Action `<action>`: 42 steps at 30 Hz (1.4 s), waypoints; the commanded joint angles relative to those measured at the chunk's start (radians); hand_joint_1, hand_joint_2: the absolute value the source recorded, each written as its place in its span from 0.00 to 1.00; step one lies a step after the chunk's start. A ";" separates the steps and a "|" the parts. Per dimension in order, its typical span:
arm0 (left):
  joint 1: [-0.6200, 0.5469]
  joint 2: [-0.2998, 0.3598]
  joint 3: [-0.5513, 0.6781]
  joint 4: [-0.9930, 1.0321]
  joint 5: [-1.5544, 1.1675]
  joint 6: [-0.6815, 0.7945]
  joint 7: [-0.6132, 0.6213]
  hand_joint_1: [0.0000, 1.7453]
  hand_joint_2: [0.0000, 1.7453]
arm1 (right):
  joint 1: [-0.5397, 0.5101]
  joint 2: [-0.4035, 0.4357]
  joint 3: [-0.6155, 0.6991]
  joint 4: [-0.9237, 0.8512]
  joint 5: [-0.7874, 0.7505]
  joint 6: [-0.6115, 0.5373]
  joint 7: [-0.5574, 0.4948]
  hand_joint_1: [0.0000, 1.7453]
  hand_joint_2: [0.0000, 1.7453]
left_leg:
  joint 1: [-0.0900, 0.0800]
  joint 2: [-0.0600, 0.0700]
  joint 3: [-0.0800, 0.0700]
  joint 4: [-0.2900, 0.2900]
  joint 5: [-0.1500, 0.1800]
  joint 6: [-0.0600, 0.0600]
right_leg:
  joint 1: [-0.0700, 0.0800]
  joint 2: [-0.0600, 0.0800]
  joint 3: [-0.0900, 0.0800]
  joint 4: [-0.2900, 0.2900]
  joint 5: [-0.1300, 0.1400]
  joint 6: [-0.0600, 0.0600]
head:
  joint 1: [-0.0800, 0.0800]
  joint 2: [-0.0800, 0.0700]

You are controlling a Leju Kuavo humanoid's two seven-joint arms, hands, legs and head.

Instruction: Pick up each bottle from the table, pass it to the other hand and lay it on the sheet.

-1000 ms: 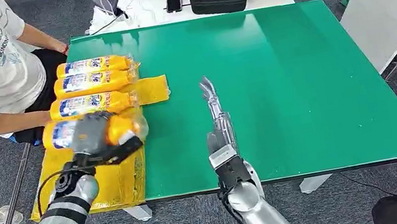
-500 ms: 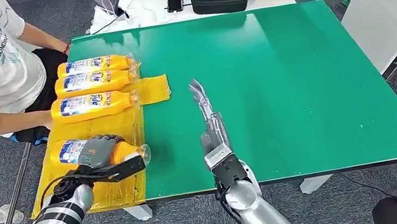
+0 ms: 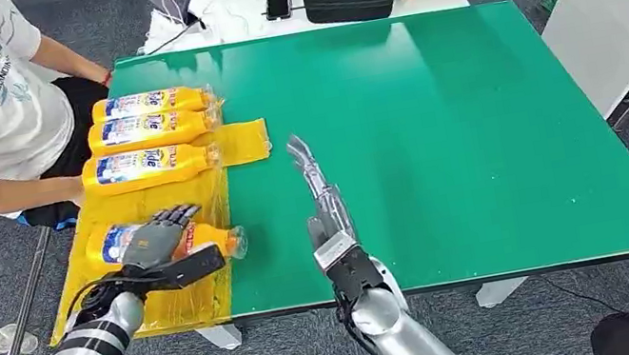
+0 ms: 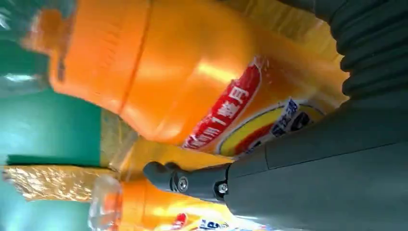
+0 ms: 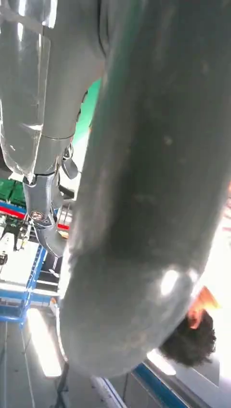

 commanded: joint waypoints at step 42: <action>0.709 -0.355 0.317 -1.014 1.008 0.111 -0.127 0.00 1.00 | 0.372 -0.036 -0.121 -0.324 0.030 -0.393 -0.049 0.00 1.00 | -0.003 -0.002 0.006 -0.002 -0.006 0.003 | -0.002 -0.003 0.006 -0.002 -0.005 0.002 | 0.000 0.000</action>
